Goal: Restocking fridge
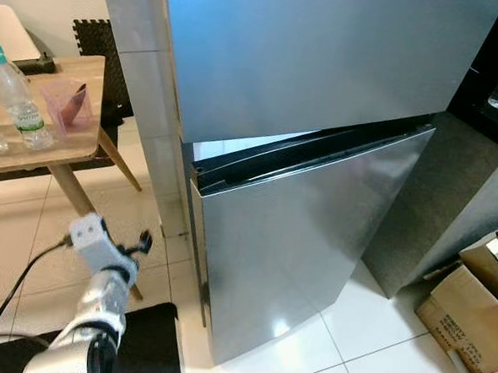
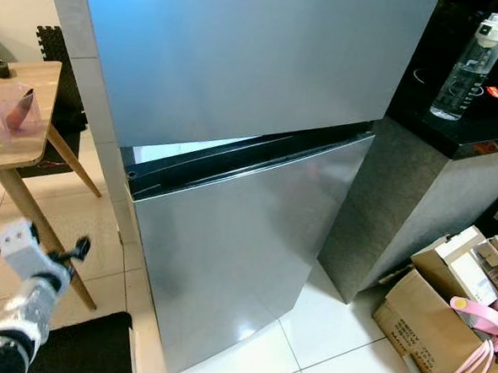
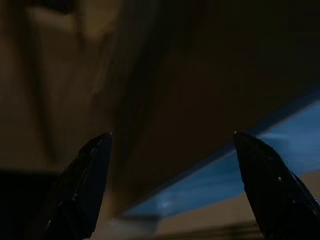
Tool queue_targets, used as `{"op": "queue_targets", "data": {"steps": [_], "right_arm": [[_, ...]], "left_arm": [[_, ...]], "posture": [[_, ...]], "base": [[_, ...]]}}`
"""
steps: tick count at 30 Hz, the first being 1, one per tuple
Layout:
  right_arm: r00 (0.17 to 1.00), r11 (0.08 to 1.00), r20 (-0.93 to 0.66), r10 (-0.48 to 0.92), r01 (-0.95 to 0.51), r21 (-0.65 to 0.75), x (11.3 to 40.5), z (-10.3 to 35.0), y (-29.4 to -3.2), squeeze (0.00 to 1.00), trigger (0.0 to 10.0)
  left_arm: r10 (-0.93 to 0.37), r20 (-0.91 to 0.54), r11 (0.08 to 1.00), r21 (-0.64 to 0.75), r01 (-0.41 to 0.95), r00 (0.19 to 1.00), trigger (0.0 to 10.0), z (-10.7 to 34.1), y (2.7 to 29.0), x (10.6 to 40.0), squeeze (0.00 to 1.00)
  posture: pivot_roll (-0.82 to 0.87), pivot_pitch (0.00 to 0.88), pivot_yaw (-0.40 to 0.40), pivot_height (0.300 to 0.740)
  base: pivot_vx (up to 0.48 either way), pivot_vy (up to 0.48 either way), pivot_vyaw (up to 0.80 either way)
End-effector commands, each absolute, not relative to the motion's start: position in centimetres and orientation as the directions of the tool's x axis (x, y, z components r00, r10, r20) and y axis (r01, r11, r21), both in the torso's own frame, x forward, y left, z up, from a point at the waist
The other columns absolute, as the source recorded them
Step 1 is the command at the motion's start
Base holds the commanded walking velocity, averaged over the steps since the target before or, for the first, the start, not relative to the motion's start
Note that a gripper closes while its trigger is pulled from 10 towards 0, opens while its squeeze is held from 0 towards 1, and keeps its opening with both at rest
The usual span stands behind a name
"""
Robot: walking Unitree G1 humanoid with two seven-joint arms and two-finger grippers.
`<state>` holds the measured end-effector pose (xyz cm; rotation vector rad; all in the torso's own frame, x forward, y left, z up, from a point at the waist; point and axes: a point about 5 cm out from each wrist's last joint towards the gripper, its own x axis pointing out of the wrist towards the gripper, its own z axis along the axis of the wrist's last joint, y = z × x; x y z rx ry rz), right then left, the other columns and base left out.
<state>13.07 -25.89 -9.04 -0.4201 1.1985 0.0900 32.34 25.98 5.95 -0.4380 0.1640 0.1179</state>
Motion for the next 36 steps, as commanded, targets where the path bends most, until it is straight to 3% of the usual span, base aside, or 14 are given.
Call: {"op": "queue_targets", "data": {"steps": [1, 3, 4, 5, 6, 20, 21, 22, 23, 32, 36], "right_arm": [[0.374, 0.920, -0.914, -0.158, -0.279, -0.273, 13.1, -9.0, -26.1, 0.00, 10.0], [0.374, 0.921, -0.914, -0.158, -0.278, -0.273, 13.1, -9.0, -26.1, 0.00, 10.0], [0.374, 0.922, -0.914, -0.158, -0.276, -0.272, 13.1, -9.0, -26.1, 0.00, 10.0], [0.374, 0.922, -0.914, -0.158, -0.275, -0.272, 13.1, -9.0, -26.1, 0.00, 10.0], [0.374, 0.923, -0.914, -0.158, -0.274, -0.271, 13.1, -9.0, -26.1, 0.00, 10.0], [0.370, 0.924, -0.916, -0.156, -0.274, -0.269, 12.9, -9.1, -26.0, 0.00, 10.0], [0.370, 0.923, -0.916, -0.157, -0.274, -0.269, 12.9, -9.1, -26.0, 0.00, 10.0], [0.370, 0.923, -0.916, -0.157, -0.274, -0.269, 12.9, -9.1, -26.0, 0.00, 10.0], [0.369, 0.923, -0.916, -0.157, -0.276, -0.269, 12.8, -9.1, -26.0, 0.00, 10.0], [0.368, 0.922, -0.917, -0.154, -0.280, -0.267, 12.9, -9.1, -26.0, 0.00, 10.0], [0.368, 0.921, -0.917, -0.154, -0.283, -0.268, 12.9, -9.1, -26.0, 0.00, 10.0]], "left_arm": [[0.032, -0.149, 0.902, -0.421, -0.093, 0.988, 10.0, 6.7, 25.9, 32.8, 0.00], [-0.046, -0.119, 0.918, -0.397, -0.005, 0.992, 10.0, 7.5, 25.0, 33.6, 0.00], [-0.086, -0.105, 0.924, -0.380, 0.040, 0.991, 5.1, 7.9, 24.6, 33.9, 0.00], [-0.111, -0.096, 0.927, -0.370, 0.068, 0.989, 5.1, 8.2, 24.3, 34.0, 0.00], [-0.141, -0.086, 0.922, -0.373, 0.100, 0.986, 0.0, 8.3, 24.1, 34.2, 0.00], [-0.322, -0.093, 0.887, -0.377, 0.266, 0.942, 0.0, 8.0, 22.3, 34.2, 0.00], [-0.364, -0.106, 0.878, -0.371, 0.303, 0.925, 8.4, 7.8, 21.8, 34.1, 0.00], [-0.364, -0.106, 0.878, -0.371, 0.303, 0.925, 8.4, 7.8, 21.8, 34.1, 0.00], [-0.407, -0.122, 0.870, -0.356, 0.342, 0.905, 10.0, 7.5, 21.2, 33.9, 0.00], [-0.474, -0.165, 0.858, -0.305, 0.412, 0.865, 10.0, 7.0, 20.3, 33.6, 0.00], [-0.598, -0.157, 0.786, -0.304, 0.538, 0.786, 10.0, 6.9, 19.2, 33.3, 0.00]], "posture": [[-0.06, 0.000, -0.027, 0.740], [-0.06, 0.000, -0.025, 0.740], [-0.06, 0.000, -0.023, 0.740], [-0.06, 0.000, -0.023, 0.740], [-0.06, 0.000, -0.022, 0.740], [-0.06, 0.000, -0.021, 0.740], [-0.06, 0.000, -0.021, 0.740], [-0.06, 0.000, -0.021, 0.740], [-0.06, 0.000, -0.020, 0.740], [-0.06, 0.000, -0.024, 0.740], [-0.06, 0.000, -0.024, 0.740]], "base": [[0.000, 0.000, 0.00], [0.000, 0.000, 0.00], [0.000, 0.000, 0.00], [0.000, 0.000, 0.00], [0.000, 0.000, 0.00], [0.000, 0.000, 0.00], [0.000, 0.000, 0.00], [0.000, 0.000, 0.00], [0.000, 0.000, 0.00], [0.000, 0.000, 0.00], [0.000, 0.000, 0.00]]}}
